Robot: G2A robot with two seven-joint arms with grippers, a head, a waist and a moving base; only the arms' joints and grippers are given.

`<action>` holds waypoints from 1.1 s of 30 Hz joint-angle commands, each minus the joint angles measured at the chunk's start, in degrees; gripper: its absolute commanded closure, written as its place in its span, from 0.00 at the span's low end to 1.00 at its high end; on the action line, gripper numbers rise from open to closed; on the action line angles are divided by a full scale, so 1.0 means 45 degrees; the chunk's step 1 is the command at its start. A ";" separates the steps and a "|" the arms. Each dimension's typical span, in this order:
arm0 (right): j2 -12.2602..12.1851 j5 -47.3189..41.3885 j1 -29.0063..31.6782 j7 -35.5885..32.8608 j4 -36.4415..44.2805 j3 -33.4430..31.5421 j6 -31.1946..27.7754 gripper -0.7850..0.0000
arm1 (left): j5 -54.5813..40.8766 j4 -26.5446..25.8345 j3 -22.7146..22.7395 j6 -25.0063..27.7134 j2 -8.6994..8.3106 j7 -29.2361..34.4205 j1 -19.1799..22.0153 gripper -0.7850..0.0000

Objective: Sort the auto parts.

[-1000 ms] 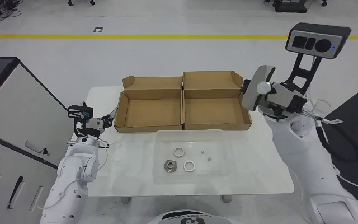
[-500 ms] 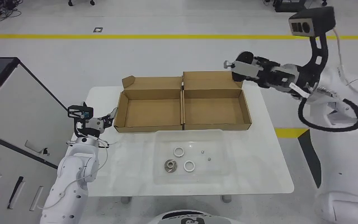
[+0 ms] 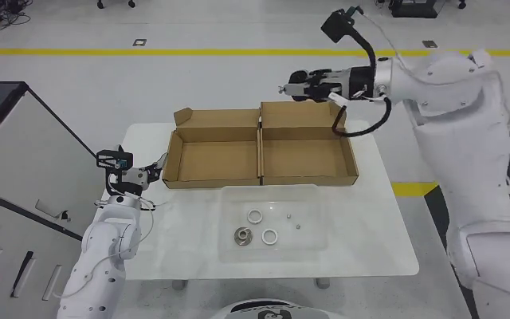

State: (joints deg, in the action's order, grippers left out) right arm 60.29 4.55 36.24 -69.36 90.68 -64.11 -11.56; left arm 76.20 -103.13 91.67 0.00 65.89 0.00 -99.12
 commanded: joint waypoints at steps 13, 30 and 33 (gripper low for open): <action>0.0587 0.4138 -0.1627 0.0608 -0.3832 0.3231 -0.1007 1.00 | 0.0000 0.0000 0.0000 0.0000 0.0000 0.0000 0.0000 0.00; 0.0973 0.7014 -0.1526 0.0097 -0.6560 0.5117 -0.0998 1.00 | 0.0000 0.0000 0.0000 0.0000 0.0000 0.0000 0.0000 0.00; 0.0977 0.7246 -0.1384 -0.0032 -0.6750 0.5207 -0.0925 1.00 | 0.0000 0.0000 0.0000 0.0000 0.0000 0.0000 0.0000 0.00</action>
State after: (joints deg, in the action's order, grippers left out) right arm 64.69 36.90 29.90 -69.37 60.40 -40.75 -15.81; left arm 76.20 -103.13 91.67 0.00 65.89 0.00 -99.12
